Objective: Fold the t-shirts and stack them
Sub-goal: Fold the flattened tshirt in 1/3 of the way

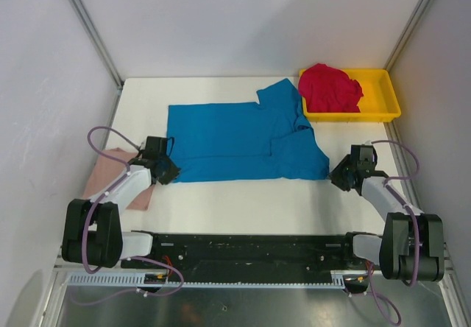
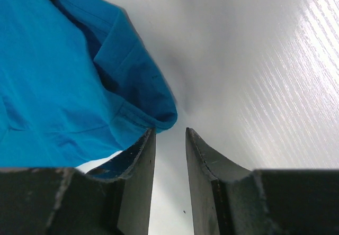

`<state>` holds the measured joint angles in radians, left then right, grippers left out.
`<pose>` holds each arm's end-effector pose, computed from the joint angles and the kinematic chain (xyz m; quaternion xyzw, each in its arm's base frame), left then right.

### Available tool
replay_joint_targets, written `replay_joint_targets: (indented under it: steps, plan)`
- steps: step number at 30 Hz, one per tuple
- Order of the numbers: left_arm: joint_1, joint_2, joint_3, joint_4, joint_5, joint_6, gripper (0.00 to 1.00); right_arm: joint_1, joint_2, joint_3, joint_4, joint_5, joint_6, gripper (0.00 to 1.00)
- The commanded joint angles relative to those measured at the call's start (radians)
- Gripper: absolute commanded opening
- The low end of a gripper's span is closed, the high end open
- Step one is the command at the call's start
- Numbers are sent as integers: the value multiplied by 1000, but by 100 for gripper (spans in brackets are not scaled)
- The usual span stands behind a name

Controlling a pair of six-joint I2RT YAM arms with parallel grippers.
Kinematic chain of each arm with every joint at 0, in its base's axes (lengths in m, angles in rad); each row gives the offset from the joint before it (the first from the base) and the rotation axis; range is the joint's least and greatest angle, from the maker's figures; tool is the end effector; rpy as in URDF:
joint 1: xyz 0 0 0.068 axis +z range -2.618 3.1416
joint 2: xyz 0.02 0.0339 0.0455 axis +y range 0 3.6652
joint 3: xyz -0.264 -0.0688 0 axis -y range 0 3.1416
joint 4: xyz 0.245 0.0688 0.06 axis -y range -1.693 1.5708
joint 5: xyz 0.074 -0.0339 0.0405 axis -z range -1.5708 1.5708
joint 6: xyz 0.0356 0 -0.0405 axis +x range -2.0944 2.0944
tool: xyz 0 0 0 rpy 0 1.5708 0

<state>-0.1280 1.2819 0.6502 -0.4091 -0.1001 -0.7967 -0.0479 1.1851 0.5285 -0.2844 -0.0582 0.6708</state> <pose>0.2318 -0.0262 0.1759 -0.3287 0.9062 -0.0735 0.2557 0.2157 -0.0083 0.1676 0.3258 0.8929 0.1212 0.2862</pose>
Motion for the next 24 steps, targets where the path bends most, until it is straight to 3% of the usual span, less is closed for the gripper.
replay_joint_targets:
  steps: [1, 19, 24]
  plan:
    - [13, -33, -10, 11, -13, -7, 18, -1, 14, -10, 89, -4, 10, 34]
    - [45, -41, -31, 11, -2, 7, 19, 19, 60, -52, 175, 2, 28, 36]
    - [47, -43, -38, 13, -5, 7, 20, 20, 97, -54, 200, -4, 45, 30]
